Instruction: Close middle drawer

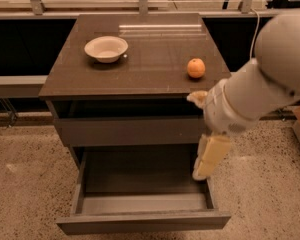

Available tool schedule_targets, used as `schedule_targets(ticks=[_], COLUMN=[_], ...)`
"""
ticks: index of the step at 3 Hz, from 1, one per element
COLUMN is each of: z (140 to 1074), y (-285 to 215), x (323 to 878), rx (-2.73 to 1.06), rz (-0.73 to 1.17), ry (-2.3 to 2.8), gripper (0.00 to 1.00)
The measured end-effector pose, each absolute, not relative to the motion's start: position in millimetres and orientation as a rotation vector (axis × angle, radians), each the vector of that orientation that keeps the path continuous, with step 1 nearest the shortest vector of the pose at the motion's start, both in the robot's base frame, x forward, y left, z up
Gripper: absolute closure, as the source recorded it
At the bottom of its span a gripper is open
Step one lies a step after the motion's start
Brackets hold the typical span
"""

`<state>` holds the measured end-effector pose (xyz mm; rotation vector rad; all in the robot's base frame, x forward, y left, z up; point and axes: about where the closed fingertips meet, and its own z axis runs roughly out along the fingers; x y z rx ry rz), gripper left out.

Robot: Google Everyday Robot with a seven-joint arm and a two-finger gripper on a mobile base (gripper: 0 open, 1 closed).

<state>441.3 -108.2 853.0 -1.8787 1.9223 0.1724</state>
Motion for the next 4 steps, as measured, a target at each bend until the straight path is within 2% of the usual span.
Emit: schedule_targets(ticks=[1, 2, 4], z=[764, 765, 682], y=[-77, -78, -75], x=[401, 402, 393], rx=[-1.860, -1.859, -1.894], rz=[0.240, 0.238, 0.418], ry=[1.861, 1.863, 1.905], gripper=[0.00, 0.00, 0.00])
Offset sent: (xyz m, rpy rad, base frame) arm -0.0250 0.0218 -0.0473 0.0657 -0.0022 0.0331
